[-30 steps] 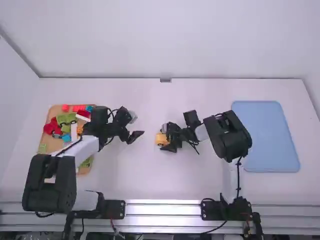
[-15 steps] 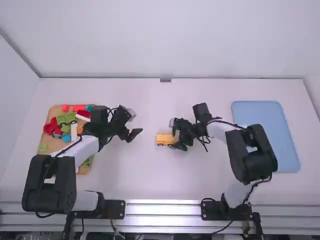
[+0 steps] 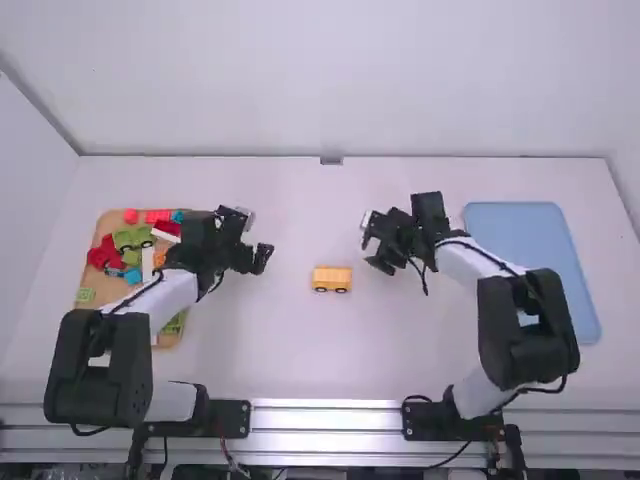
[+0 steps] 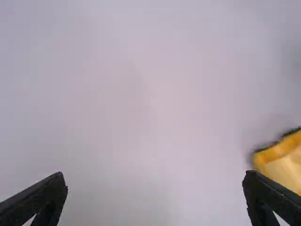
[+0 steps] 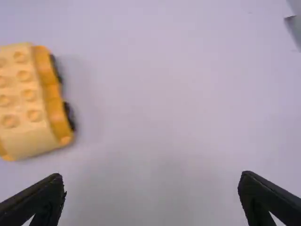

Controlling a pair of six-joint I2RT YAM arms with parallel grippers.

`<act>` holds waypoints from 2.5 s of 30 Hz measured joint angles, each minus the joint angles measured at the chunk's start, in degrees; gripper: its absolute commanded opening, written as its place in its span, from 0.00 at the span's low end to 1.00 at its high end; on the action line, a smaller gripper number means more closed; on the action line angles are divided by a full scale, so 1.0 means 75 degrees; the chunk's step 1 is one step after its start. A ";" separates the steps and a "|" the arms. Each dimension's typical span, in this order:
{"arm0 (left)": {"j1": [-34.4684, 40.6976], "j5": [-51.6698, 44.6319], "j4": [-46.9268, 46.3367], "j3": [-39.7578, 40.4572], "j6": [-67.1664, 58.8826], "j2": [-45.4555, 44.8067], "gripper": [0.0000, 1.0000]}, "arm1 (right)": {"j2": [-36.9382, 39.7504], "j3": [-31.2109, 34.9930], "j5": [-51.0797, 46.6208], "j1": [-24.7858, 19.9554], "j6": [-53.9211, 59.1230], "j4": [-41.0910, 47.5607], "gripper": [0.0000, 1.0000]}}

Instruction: Assemble lego blocks to make yellow taxi

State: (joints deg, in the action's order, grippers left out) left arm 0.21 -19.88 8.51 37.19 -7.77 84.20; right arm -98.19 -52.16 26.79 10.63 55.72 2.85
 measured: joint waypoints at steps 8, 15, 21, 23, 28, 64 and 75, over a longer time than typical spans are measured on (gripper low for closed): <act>-0.0268 0.2815 -0.2865 0.1652 0.1521 0.0000 0.99 | 0.0000 0.0000 -0.0020 -0.0347 -0.0020 -0.0583 0.98; -0.1256 0.3727 -0.4395 0.2929 0.1880 0.0000 0.99 | 0.0003 0.0000 -0.0023 -0.0192 -0.0012 -0.0924 0.99; -0.2451 0.3582 -0.4911 0.3252 0.1891 0.0003 0.99 | 0.0003 0.0000 -0.0017 0.0082 0.0052 -0.0956 0.99; -0.2990 0.3162 -0.5176 0.3442 0.1725 0.0087 0.99 | 0.0003 0.0000 -0.0017 0.0163 0.0189 -0.0956 0.99; -0.3523 0.2582 -0.5773 0.4106 0.1448 0.0799 0.99 | 0.0003 0.0000 -0.0017 0.0189 0.0347 -0.1064 0.98; -0.3649 0.2742 -0.5852 0.4476 0.0717 0.3366 0.47 | 0.0003 0.0000 -0.0017 0.0189 0.0187 -0.1212 0.99; -0.3649 0.2739 -0.5231 0.4077 0.0740 0.3366 0.41 | 0.0000 0.0000 -0.0020 0.0189 0.0192 -0.1209 0.98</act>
State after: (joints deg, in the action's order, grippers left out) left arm -27.16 0.67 -30.72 67.77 -2.22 109.45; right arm -98.19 -52.16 26.63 12.05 57.17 -6.22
